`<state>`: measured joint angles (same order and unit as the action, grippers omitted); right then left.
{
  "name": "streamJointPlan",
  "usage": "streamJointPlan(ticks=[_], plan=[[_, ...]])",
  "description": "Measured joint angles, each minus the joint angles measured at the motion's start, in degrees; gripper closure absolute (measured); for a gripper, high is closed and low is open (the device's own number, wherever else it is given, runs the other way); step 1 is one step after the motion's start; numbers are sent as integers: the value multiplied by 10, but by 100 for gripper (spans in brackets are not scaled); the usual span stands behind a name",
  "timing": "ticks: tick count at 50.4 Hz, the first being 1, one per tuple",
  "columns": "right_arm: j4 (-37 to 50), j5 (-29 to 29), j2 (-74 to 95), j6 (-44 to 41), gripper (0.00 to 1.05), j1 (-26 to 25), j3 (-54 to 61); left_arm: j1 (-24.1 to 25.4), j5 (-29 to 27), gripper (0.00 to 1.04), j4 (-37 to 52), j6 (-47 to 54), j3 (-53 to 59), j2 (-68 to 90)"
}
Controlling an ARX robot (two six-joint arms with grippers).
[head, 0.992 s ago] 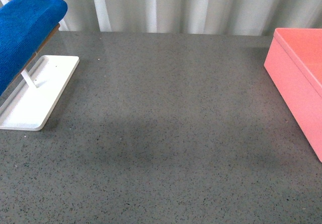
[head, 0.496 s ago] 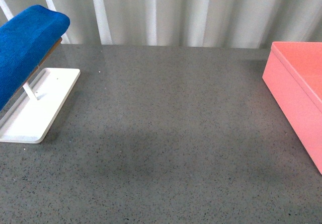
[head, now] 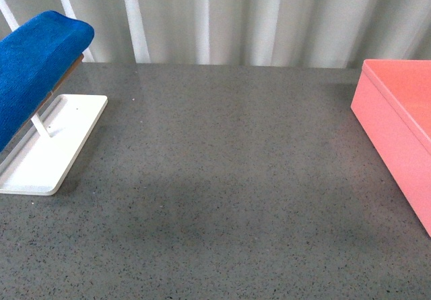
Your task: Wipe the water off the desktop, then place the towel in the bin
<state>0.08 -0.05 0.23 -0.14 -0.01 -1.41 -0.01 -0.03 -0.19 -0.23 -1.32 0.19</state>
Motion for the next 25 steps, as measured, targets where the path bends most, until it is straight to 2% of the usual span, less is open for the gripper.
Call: streamJointPlan(ticks=[10, 12, 13, 14, 16, 18, 21, 25], plan=[[0, 0, 0, 0, 7, 0, 0, 0, 0, 7, 0, 0, 0, 0], [0, 0, 0, 0, 7, 0, 0, -9, -24, 7, -1, 5, -1, 6], [0, 0, 0, 0, 7, 0, 0, -24, -71, 7, 7, 14, -2, 20], [0, 0, 0, 0, 7, 0, 0, -50, -146, 7, 40, 31, -4, 54], [0, 1, 0, 0, 7, 0, 0, -90, -252, 7, 124, 57, -20, 142], [0, 0, 0, 0, 7, 0, 0, -107, -307, 7, 233, 85, -52, 255], [0, 0, 0, 0, 7, 0, 0, -101, -299, 7, 356, 105, -111, 391], [0, 0, 0, 0, 7, 0, 0, -95, -265, 7, 411, 107, -198, 532]])
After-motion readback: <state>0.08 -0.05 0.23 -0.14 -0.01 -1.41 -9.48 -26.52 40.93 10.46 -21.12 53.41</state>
